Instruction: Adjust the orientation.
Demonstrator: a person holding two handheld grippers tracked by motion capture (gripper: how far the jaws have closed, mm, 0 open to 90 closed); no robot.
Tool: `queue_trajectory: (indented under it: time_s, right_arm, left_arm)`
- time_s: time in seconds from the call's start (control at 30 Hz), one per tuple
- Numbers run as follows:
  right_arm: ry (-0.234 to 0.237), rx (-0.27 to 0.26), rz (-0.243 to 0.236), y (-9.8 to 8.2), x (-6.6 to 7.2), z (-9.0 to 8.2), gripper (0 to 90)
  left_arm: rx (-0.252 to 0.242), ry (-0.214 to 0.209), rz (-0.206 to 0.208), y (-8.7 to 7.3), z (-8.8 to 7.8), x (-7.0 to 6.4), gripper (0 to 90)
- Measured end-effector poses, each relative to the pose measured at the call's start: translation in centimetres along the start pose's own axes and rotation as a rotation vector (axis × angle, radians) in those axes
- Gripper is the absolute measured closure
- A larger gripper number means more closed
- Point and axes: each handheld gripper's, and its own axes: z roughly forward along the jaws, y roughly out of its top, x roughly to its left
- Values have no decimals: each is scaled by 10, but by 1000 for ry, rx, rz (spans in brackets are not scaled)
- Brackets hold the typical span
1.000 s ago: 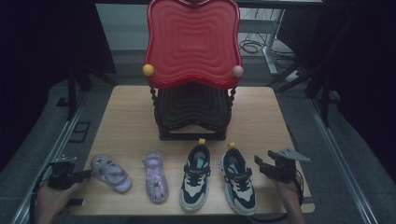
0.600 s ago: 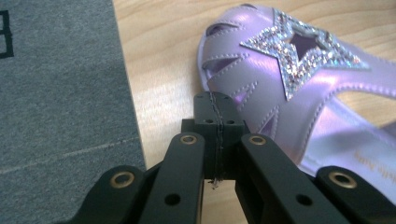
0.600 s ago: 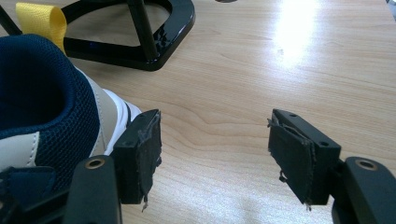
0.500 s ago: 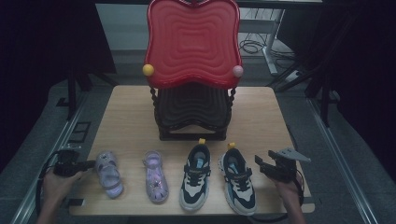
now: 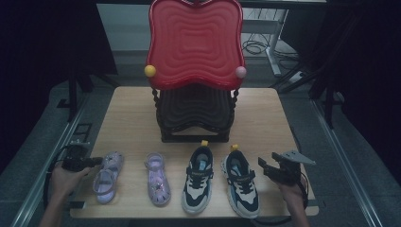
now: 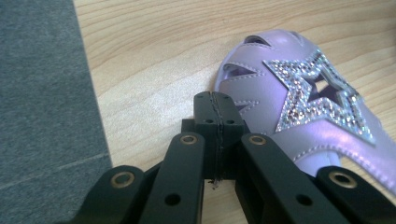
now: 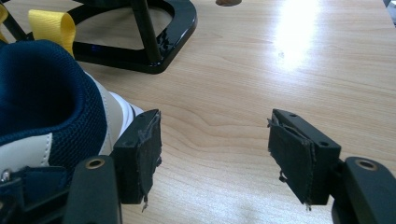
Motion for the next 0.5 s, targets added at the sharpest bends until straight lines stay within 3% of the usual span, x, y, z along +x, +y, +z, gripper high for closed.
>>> queue_trajectory:
  time_s: [0.1,0.3,0.5]
  right_arm:
    - [2,1,-2,0,0,1,348]
    - [0,2,3,-1,-1,1,348]
    - [0,4,-1,-1,-2,2,348]
  left_arm:
    - [-4,-14,3,3,3,-2,897]
    - [6,-37,47,17,9,-14,897]
    - [18,-35,66,23,14,-19,897]
